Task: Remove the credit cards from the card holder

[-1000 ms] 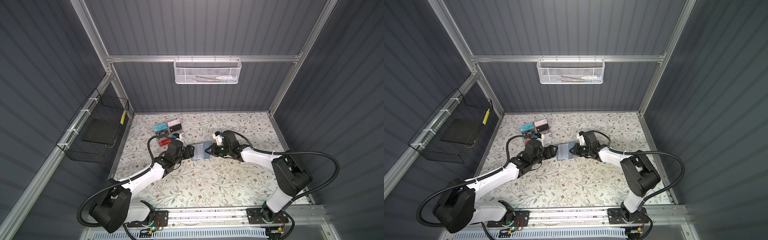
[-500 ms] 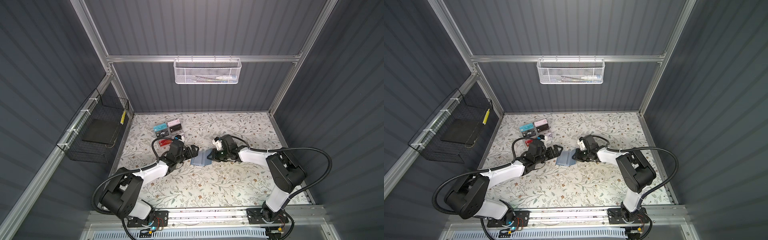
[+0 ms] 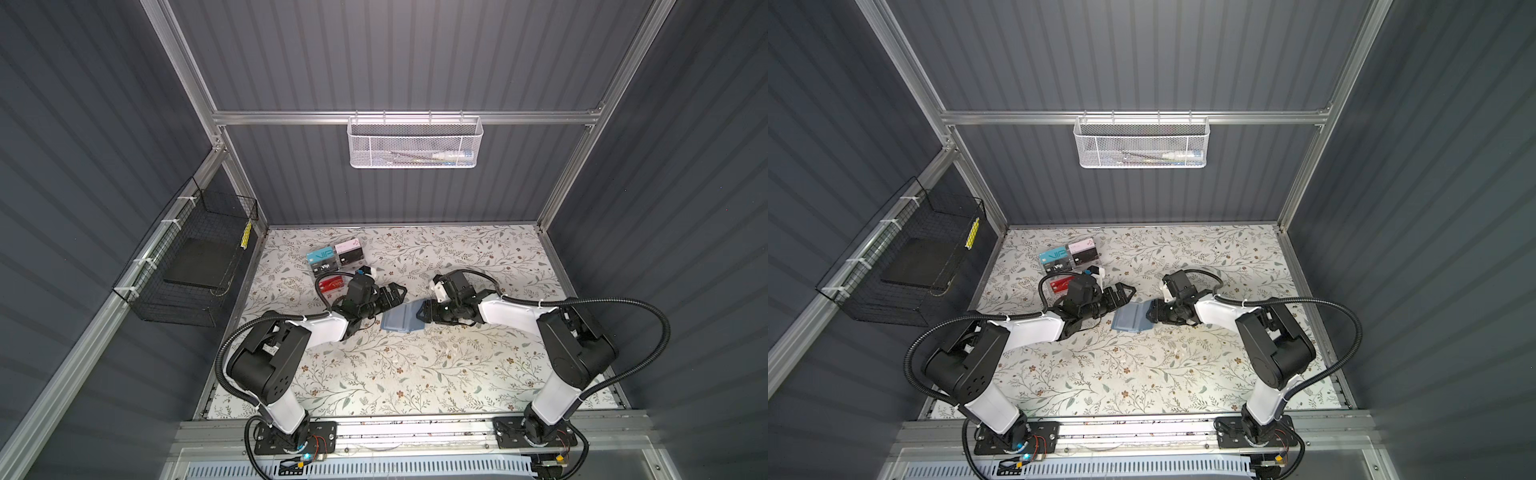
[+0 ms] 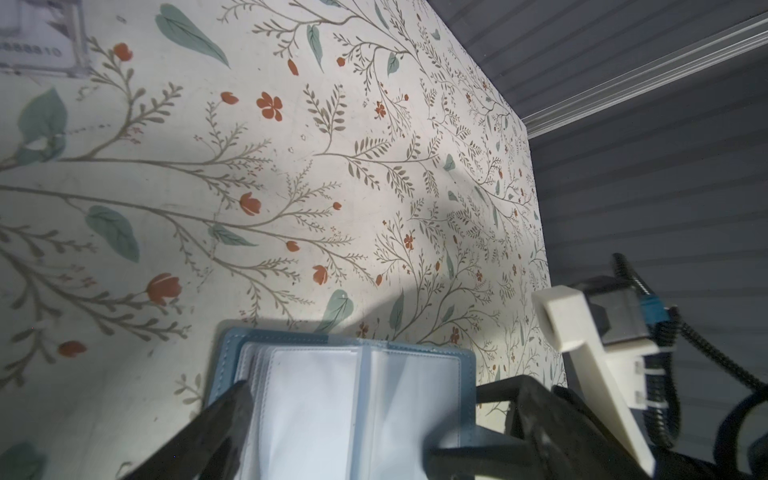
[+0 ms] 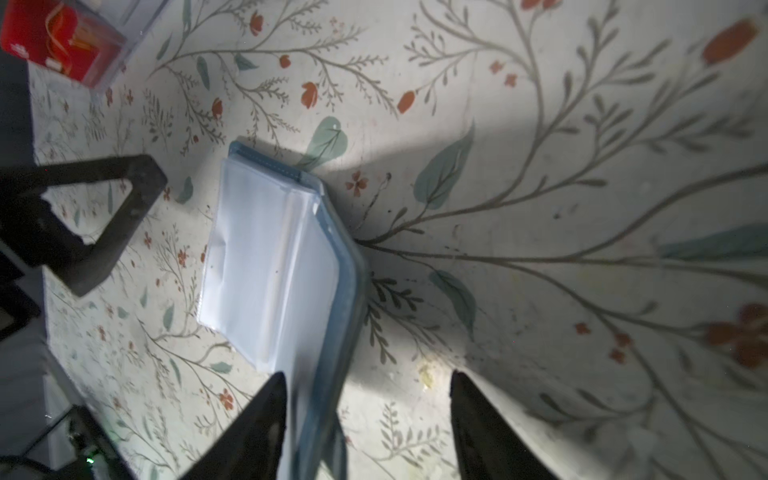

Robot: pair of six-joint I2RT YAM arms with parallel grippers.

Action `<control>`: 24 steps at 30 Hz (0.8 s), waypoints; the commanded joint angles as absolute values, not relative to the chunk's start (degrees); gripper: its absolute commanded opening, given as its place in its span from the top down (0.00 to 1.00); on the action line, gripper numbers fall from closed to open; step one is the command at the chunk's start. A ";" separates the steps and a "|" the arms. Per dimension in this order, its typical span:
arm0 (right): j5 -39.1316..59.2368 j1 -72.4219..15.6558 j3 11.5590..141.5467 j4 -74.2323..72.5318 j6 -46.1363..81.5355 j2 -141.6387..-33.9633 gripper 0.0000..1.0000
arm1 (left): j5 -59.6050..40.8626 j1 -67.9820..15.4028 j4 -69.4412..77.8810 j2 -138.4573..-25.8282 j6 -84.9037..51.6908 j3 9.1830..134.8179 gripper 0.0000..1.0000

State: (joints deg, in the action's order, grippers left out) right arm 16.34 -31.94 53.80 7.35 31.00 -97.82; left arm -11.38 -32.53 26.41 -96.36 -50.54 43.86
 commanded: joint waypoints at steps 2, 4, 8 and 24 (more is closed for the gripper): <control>9.69 -33.46 55.28 12.03 28.84 -94.97 0.11 | -13.81 -32.08 30.16 -97.85 -52.98 43.61 0.00; 8.45 -33.95 55.82 12.68 28.69 -94.96 0.02 | -14.14 -32.08 30.74 -97.97 -53.50 43.01 0.00; 5.42 -35.26 57.75 15.36 28.01 -96.22 0.01 | -14.57 -31.90 31.92 -97.73 -54.29 41.92 0.00; -10.59 -37.47 58.59 21.88 26.30 -99.24 0.01 | -16.21 -31.22 34.91 -96.31 -57.12 37.94 0.00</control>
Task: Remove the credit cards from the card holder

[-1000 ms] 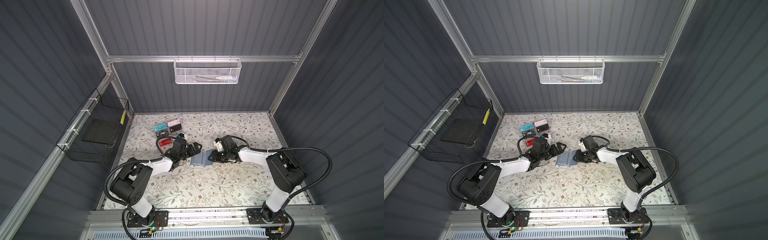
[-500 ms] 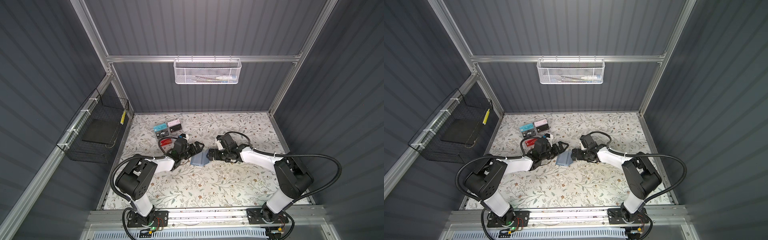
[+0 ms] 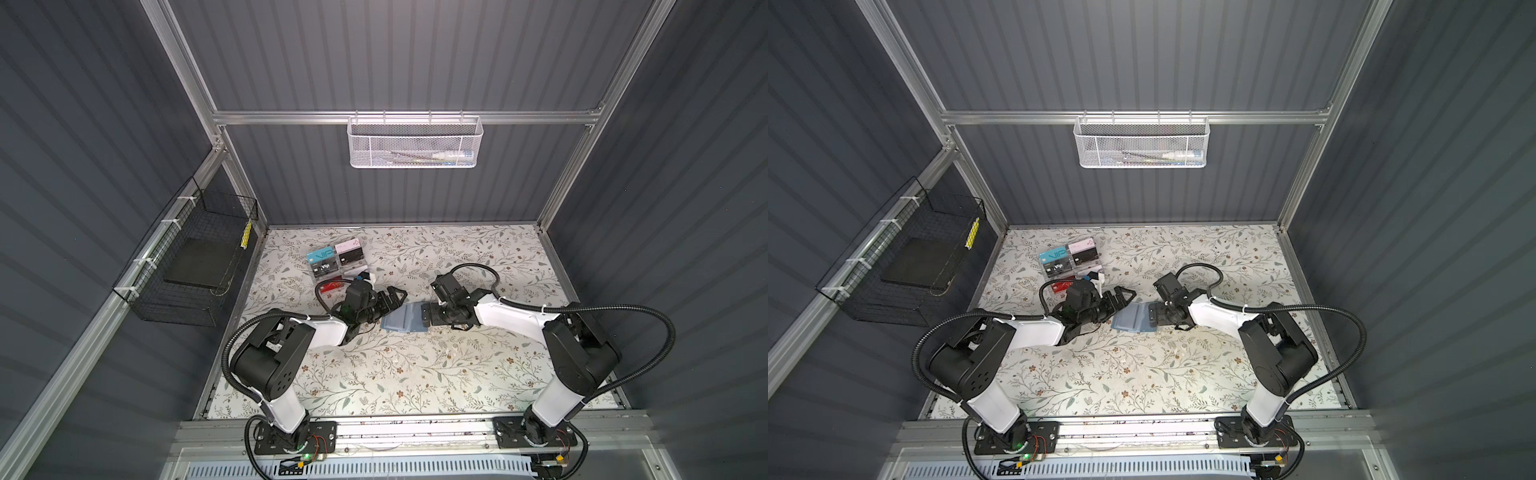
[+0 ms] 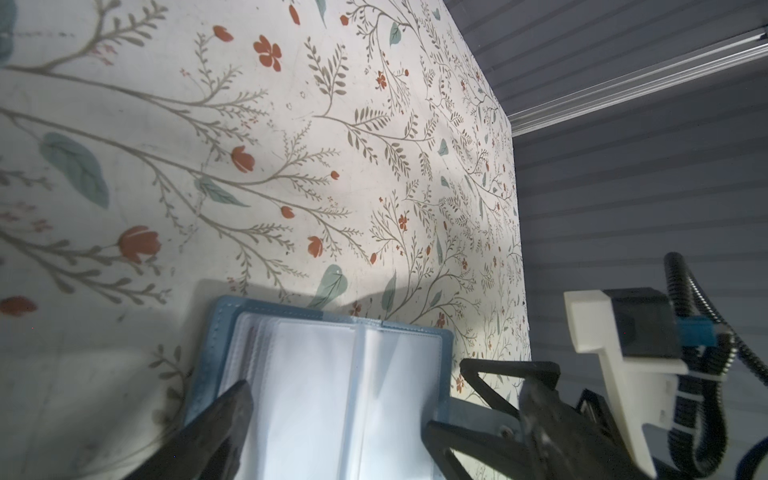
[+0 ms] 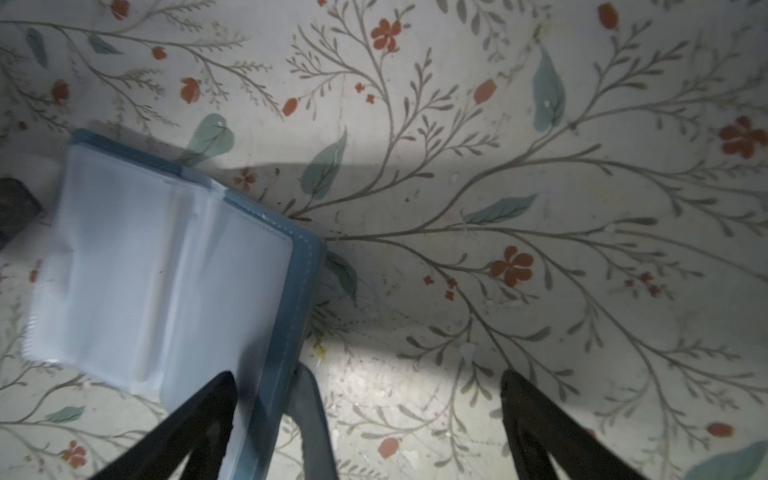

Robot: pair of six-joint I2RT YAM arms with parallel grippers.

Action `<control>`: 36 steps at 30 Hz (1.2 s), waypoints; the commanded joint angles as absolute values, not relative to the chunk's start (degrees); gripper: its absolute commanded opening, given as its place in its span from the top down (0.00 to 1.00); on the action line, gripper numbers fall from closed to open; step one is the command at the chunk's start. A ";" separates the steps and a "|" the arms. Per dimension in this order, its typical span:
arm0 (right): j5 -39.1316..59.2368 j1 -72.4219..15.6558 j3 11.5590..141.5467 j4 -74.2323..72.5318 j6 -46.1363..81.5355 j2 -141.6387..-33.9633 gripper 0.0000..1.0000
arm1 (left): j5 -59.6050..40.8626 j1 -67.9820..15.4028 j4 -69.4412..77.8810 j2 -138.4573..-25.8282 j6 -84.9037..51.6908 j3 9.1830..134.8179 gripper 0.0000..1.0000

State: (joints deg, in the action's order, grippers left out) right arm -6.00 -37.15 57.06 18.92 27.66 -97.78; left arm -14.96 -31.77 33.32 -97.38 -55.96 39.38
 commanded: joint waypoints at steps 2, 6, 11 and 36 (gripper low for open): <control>-11.42 -37.59 59.46 21.97 26.02 -100.43 0.01 | -16.64 -30.86 35.66 -96.57 -57.72 37.30 0.00; -12.01 -37.62 60.29 21.95 25.49 -102.32 0.01 | -17.20 -30.03 35.99 -96.28 -57.90 36.23 0.00; -11.79 -37.59 60.30 21.46 25.05 -103.69 0.01 | -18.45 -30.06 35.32 -96.48 -57.44 36.37 0.00; -6.90 -36.30 56.85 17.01 24.57 -102.39 0.01 | -22.29 -29.18 31.35 -90.86 -56.51 36.73 0.00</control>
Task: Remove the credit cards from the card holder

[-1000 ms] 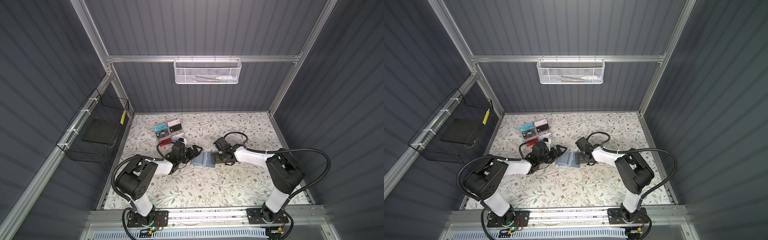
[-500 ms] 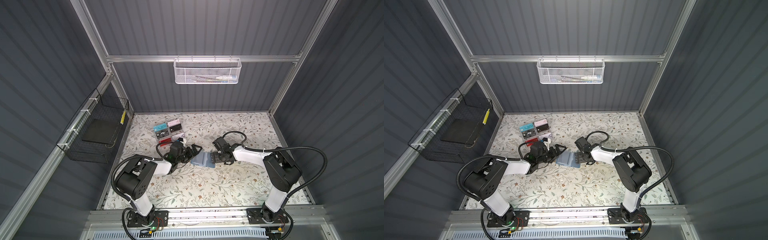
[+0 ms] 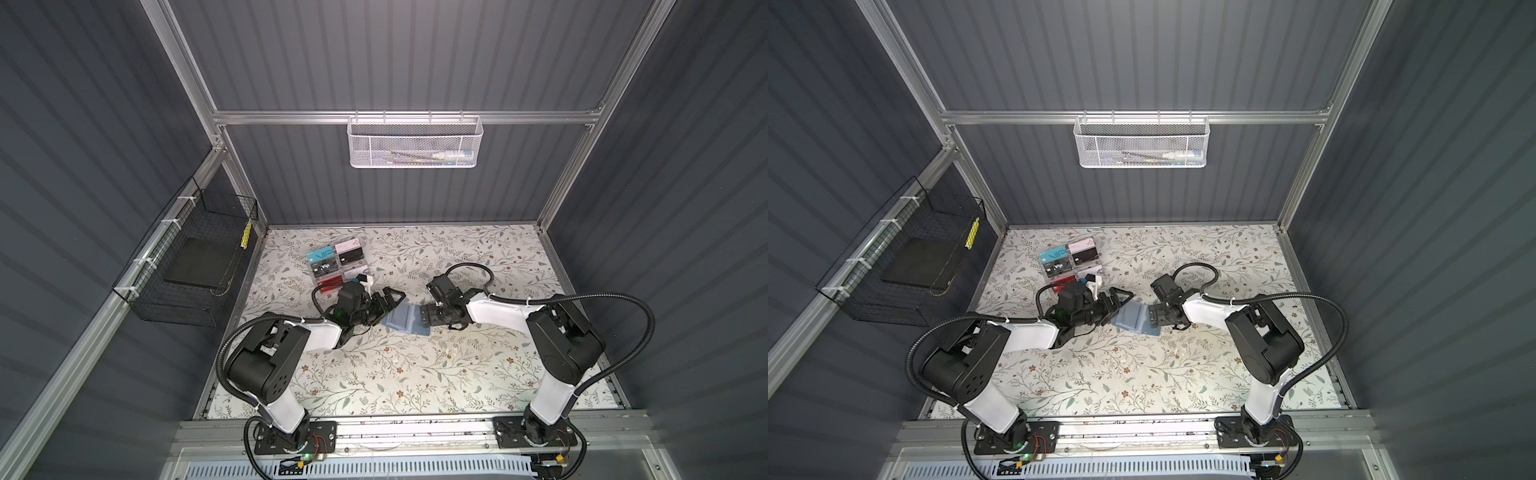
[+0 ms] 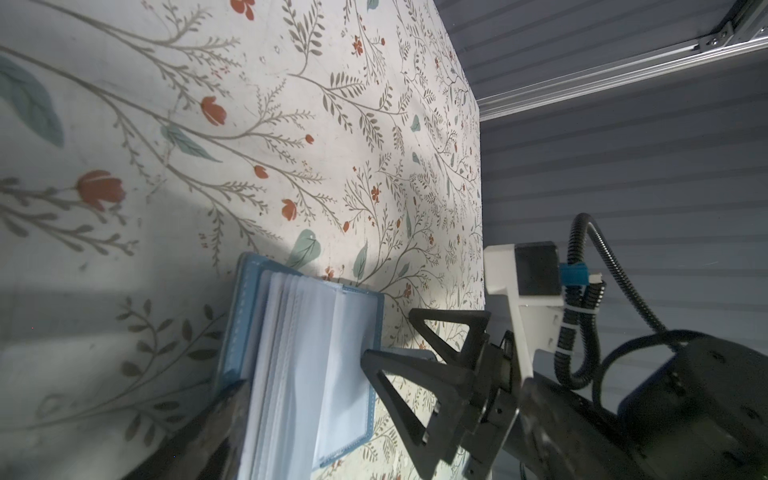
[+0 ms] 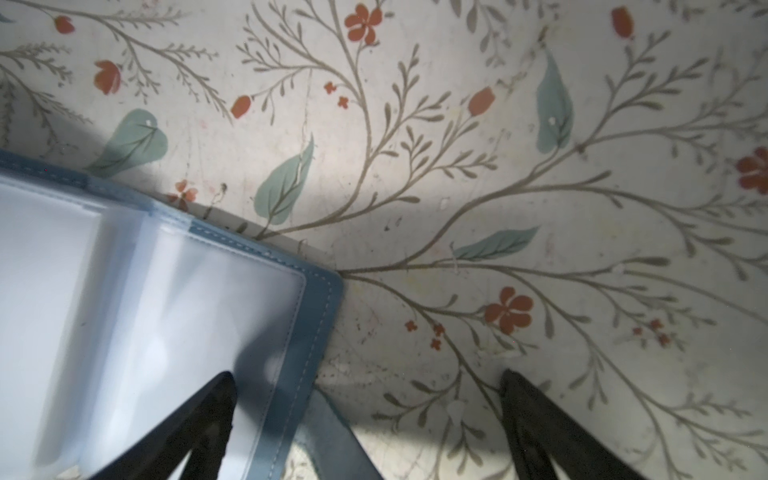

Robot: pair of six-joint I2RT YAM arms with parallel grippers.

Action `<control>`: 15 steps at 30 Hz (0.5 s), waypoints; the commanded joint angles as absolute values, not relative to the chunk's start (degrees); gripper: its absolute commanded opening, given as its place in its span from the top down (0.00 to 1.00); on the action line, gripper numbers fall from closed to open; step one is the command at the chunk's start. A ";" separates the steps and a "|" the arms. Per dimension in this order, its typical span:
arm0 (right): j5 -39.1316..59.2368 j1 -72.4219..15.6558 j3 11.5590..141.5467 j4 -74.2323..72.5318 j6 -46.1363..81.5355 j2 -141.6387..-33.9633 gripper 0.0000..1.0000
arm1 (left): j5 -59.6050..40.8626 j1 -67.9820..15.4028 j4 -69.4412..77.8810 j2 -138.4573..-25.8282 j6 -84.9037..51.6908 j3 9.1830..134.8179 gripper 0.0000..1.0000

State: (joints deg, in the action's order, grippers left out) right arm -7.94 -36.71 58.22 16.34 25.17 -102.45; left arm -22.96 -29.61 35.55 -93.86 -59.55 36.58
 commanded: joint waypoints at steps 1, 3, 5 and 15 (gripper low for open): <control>-6.80 -36.35 56.87 16.94 24.60 -102.35 0.01 | -22.05 -29.18 30.53 -90.34 -56.11 36.95 0.00; -6.55 -36.30 56.69 16.77 24.60 -102.27 0.01 | -21.51 -29.14 29.09 -89.59 -55.45 37.30 0.00; -6.33 -36.30 56.56 16.44 24.61 -102.26 0.01 | -22.24 -29.18 28.75 -90.10 -55.37 37.93 0.00; -6.16 -36.23 56.25 16.09 24.17 -102.12 0.01 | -25.21 -29.17 32.08 -95.21 -57.12 38.98 0.00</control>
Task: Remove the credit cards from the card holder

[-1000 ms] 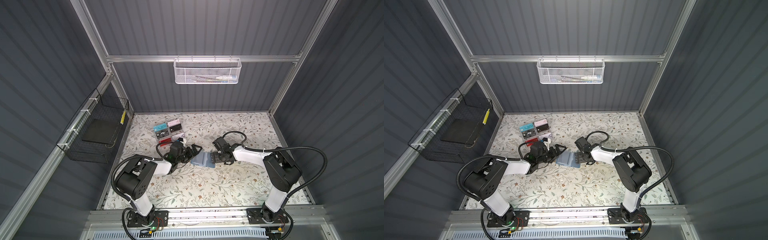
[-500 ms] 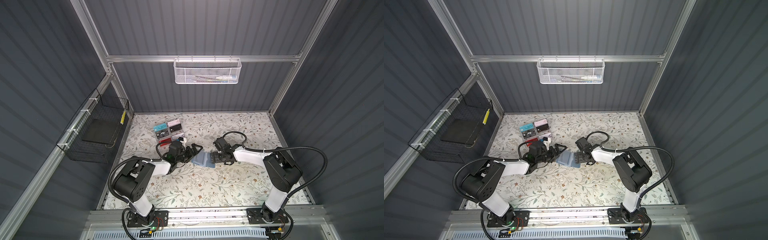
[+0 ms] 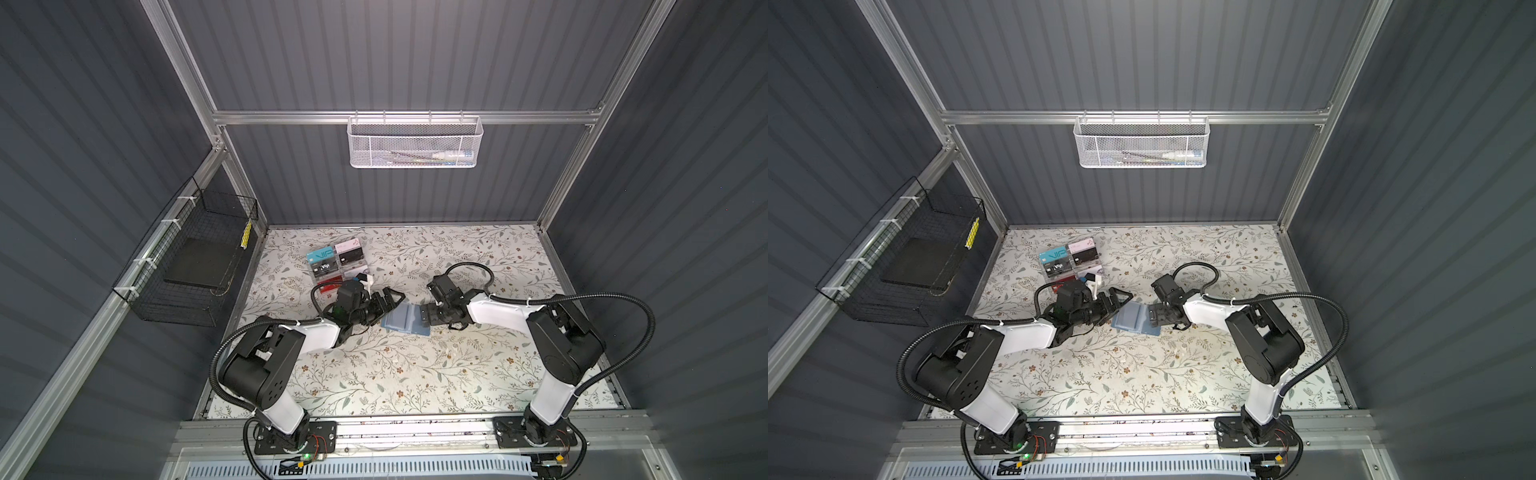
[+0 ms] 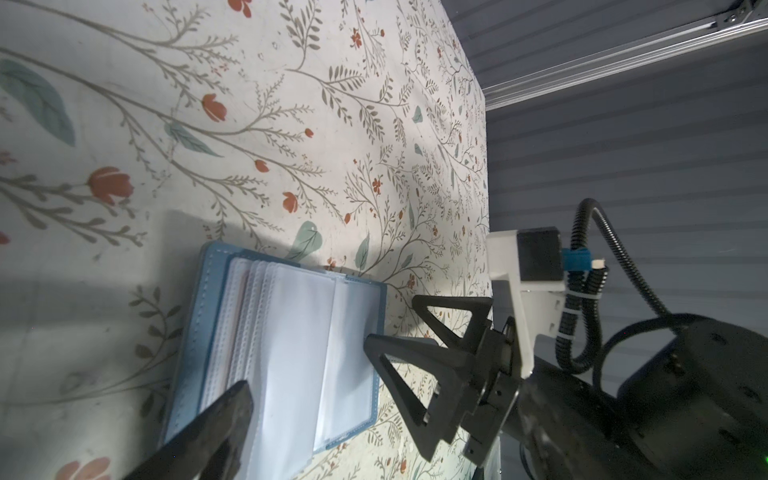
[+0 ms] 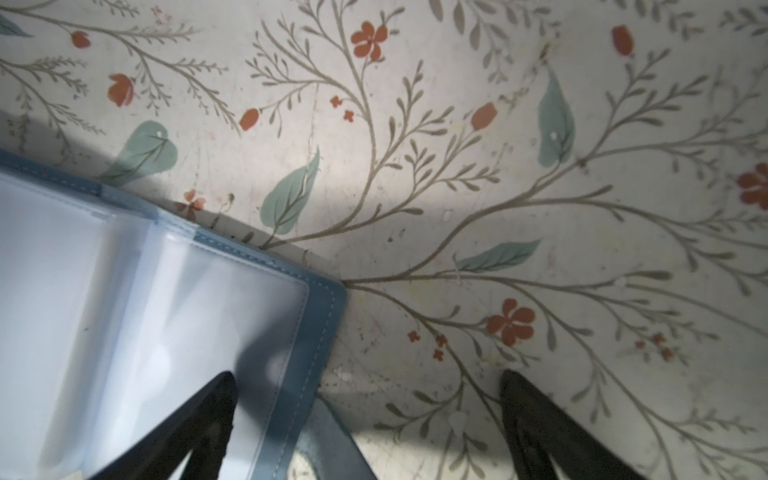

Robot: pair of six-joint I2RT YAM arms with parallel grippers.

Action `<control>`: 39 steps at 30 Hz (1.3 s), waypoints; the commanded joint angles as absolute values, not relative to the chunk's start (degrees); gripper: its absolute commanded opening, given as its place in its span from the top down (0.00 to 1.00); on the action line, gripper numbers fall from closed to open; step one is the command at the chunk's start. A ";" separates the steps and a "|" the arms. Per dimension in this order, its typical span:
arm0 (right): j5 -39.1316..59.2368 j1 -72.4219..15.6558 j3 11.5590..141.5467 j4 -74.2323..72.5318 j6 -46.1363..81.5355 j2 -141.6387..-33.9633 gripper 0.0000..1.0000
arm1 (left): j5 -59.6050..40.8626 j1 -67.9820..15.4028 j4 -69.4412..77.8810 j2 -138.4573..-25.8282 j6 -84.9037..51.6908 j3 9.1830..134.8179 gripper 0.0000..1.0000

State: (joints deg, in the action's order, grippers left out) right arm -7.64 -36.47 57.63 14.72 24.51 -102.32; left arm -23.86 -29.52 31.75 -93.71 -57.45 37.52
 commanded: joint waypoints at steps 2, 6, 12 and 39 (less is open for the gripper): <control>-6.18 -36.18 56.16 16.00 24.08 -102.17 0.01 | -25.31 -29.11 32.05 -95.86 -57.13 38.90 0.00; -6.07 -36.11 55.99 15.82 23.97 -102.15 0.01 | -25.58 -29.18 32.40 -96.71 -57.10 38.77 0.00; -5.92 -35.90 56.07 15.74 23.88 -102.39 0.01 | -26.87 -29.22 33.55 -97.71 -57.64 39.02 0.00; 2.67 -33.14 51.20 9.17 25.82 -99.23 0.01 | -29.18 -31.79 42.11 -99.72 -62.89 39.02 0.00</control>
